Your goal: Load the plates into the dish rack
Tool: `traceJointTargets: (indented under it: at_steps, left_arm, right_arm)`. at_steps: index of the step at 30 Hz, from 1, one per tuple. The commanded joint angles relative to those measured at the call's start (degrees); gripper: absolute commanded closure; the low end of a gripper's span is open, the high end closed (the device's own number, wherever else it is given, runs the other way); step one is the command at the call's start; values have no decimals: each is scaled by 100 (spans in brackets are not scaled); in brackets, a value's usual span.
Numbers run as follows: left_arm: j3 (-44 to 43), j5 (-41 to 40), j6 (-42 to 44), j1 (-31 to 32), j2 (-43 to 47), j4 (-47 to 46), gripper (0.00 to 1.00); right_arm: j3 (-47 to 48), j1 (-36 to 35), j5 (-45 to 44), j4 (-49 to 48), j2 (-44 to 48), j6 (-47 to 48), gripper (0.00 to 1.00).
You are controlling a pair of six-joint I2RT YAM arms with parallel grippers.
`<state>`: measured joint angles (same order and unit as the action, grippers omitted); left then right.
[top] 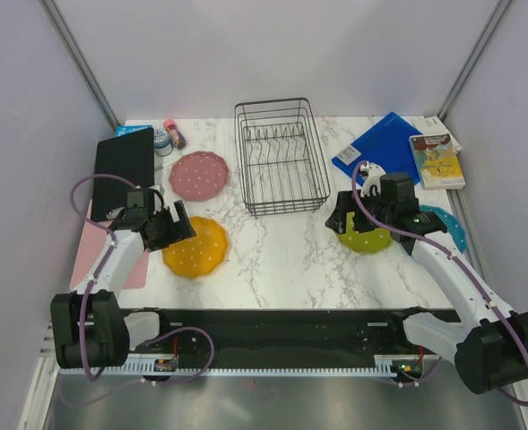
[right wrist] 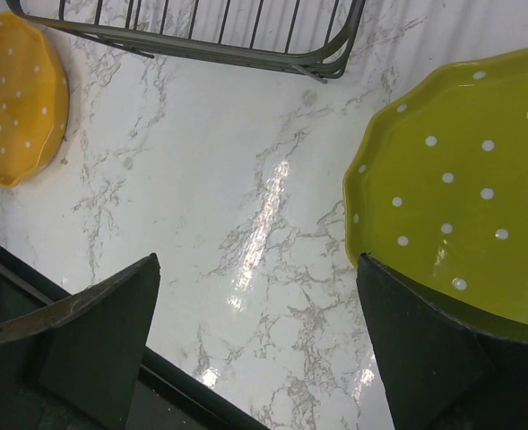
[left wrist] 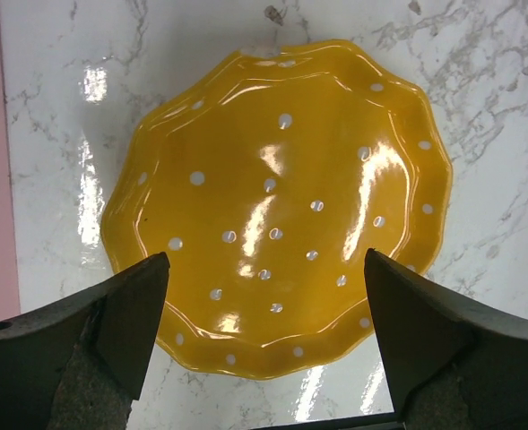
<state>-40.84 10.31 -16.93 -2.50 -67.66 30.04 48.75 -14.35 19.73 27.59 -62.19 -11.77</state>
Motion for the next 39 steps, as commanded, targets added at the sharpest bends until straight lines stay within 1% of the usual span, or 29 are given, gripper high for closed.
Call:
traceJointTargets:
  at_steps: [1, 5, 7, 8, 11, 12, 15, 17, 20, 22, 24, 27, 28, 29, 30, 32, 33, 34, 35, 38, 39]
  left_arm:
    - [-205, -625, -215, -57, -81, -157, 4]
    - [-660, -1030, 83, -242, -247, -17, 5]
    - [-916, -1748, 400, -259, -440, 439, 8]
    - [-1065, -1951, 531, -303, -493, 493, 7]
    - [-1320, -1910, 840, -321, -853, 651, 8]
    - [-1356, -1718, 875, -321, -1098, 696, 8]
    - [-1365, -1270, 902, -312, -1302, 661, 14]
    - [-1357, -1154, 963, -312, -1469, 652, 16]
    - [-1487, -1066, 1068, -312, -1899, 765, 18]
    - [-1593, -803, 1165, -312, -2171, 810, 22]
    - [-1786, -583, 1227, -295, -2418, 1029, 22]
    - [-1901, -504, 1332, -260, -2717, 1206, 24]
    - [-1901, -408, 1350, -260, -2787, 1241, 29]
    - [-1910, -146, 1341, -251, -2892, 1310, 33]
    - [-1910, 49, 1306, -242, -2928, 1416, 42]
    - [-1788, 514, 1262, -111, -2937, 1425, 51]
    - [-1752, 551, 1253, -23, -2894, 1425, 59]
    - [-1691, 604, 1253, 178, -2902, 1425, 63]
    - [-1664, 743, 1166, 180, -2902, 1425, 67]
    - [-1567, 1130, 798, 732, -2832, 1347, 72]
    - [-1567, 1132, 744, 873, -2823, 1320, 75]
  right_arm:
    - [-94, 37, 304, -553, -3, -203, 2]
    - [-155, 37, 313, -597, -47, -203, 2]
    - [-129, 29, 347, -606, -91, -185, 2]
    - [-112, 29, 339, -606, -91, -159, 2]
    - [-112, 37, 348, -615, -126, -124, 2]
    - [-120, 29, 348, -624, -135, -115, 2]
    - [-120, 29, 365, -632, -161, -63, 2]
    - [-129, 37, 392, -632, -161, -53, 2]
    - [-278, 37, 444, -694, -135, -53, 2]
    - [-357, 37, 514, -808, -100, -97, 2]
    - [-533, 37, 646, -905, -65, -132, 2]
    - [-753, 37, 743, -1063, 40, -220, 2]
    - [-805, 37, 743, -1089, 58, -229, 2]
    - [-919, 29, 752, -1107, 58, -229, 2]
    - [-972, 46, 787, -1116, 32, -255, 2]
    - [-1113, 37, 953, -1195, -3, -308, 2]
    - [-1166, 29, 1067, -1308, -64, -334, 2]
    - [-1218, 29, 1277, -1370, -117, -343, 2]
    - [-1358, 29, 1366, -1466, -161, -413, 2]
    - [-1683, -6, 1464, -1976, -337, -685, 2]
    - [-1763, -15, 1447, -2282, -416, -1034, 2]
